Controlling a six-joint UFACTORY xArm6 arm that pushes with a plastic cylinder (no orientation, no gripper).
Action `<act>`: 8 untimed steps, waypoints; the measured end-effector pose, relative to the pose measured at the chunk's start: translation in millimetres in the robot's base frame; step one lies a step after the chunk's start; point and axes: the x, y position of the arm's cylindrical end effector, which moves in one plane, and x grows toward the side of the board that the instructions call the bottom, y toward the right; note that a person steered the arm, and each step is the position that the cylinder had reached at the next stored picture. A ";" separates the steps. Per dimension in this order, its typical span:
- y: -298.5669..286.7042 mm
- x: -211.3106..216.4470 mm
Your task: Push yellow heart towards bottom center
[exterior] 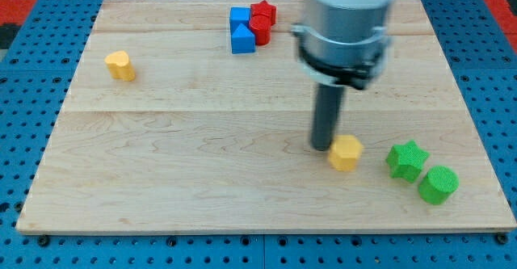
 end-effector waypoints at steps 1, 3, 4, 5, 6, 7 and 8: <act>7.9 -0.4; -167.8 -120.8; -245.2 -173.0; -283.5 -217.8; -329.3 -189.4; -282.7 -143.4; -229.8 -124.6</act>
